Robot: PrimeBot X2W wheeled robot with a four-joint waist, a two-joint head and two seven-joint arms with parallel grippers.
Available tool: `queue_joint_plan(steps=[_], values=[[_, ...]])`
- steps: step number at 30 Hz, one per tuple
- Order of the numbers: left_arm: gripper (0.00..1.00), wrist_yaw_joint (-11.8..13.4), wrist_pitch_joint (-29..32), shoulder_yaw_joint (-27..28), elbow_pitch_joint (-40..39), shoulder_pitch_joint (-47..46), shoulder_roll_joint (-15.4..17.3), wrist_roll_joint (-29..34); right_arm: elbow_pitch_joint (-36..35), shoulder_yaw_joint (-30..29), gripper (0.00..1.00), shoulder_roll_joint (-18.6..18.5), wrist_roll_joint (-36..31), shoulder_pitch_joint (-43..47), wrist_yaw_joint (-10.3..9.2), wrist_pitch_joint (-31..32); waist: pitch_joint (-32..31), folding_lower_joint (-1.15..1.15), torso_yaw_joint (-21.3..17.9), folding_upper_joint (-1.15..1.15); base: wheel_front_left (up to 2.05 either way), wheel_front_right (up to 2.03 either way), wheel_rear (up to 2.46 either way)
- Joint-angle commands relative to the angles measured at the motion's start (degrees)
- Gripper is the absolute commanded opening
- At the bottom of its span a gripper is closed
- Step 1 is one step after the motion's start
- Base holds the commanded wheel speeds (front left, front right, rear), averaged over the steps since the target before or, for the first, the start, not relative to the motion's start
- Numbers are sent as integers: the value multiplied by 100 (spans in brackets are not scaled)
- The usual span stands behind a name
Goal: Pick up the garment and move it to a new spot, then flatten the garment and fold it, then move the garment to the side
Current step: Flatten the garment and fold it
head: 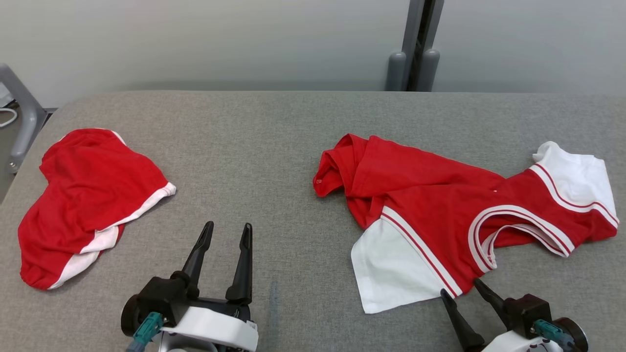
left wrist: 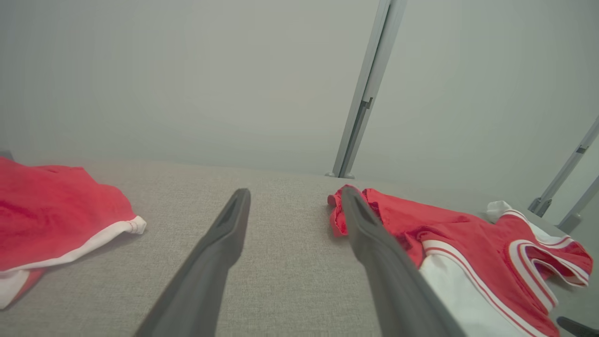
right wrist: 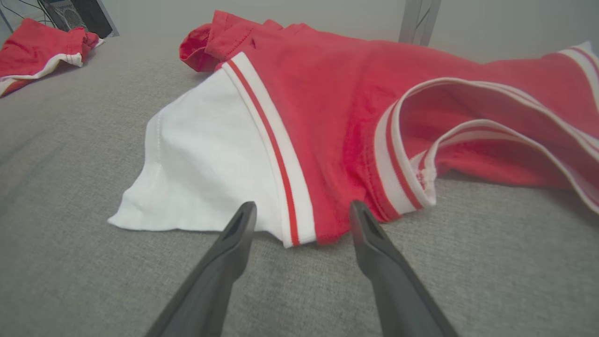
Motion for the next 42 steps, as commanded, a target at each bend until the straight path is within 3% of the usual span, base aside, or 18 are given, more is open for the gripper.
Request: queue_joint_plan(steps=[1, 3, 4, 5, 6, 7, 13, 24, 36, 42], values=[[100, -36, -10, -4, 13, -88, 20, 0, 111, -20, 100, 18, -67, -102, -1, -62, 20, 0, 33, 0, 0, 0, 0], [100, -41, -10, -27, 28, -106, 22, 1, 277, -19, 100, 87, -108, -154, -1, -75, 30, 0, 53, 0, 0, 0, 0], [100, -39, -10, -31, 32, -116, 22, -1, 351, -18, 84, 107, -100, -183, -1, -57, 39, 0, 62, 0, 0, 0, 0], [100, -35, -10, -29, 30, -129, 21, -1, 420, -30, 47, 112, -96, -234, -1, -65, 54, 0, 67, 0, 0, 0, 0], [100, -31, -10, -22, 30, -141, 21, 3, 475, -65, 4, 120, -90, -268, -1, -88, 65, 0, 70, 0, 0, 0, 0], [100, -27, -10, -14, 31, -146, 22, 6, 557, -68, 0, 132, -90, -288, -1, -94, 73, 0, 72, 0, 0, 0, 0], [100, 4, -10, 42, 43, -126, 22, 25, 779, -12, 0, 127, -99, -424, -1, -136, 64, 0, 19, 0, 0, 0, 0], [100, 26, -10, 61, 49, -26, 22, -45, 529, -67, 0, -177, -42, -292, -1, -211, -220, 0, -300, 0, 0, 0, 0], [100, 57, -10, 103, -8, 80, 21, -38, 102, -1392, 0, -1086, -183, 16, -1, 233, -319, 0, -501, 0, 0, 0, 0], [100, 37, -10, 76, -2, 42, 23, -38, 398, -2077, 0, -1322, -202, 158, -1, 537, -273, 0, -500, 0, 0, 0, 0]])
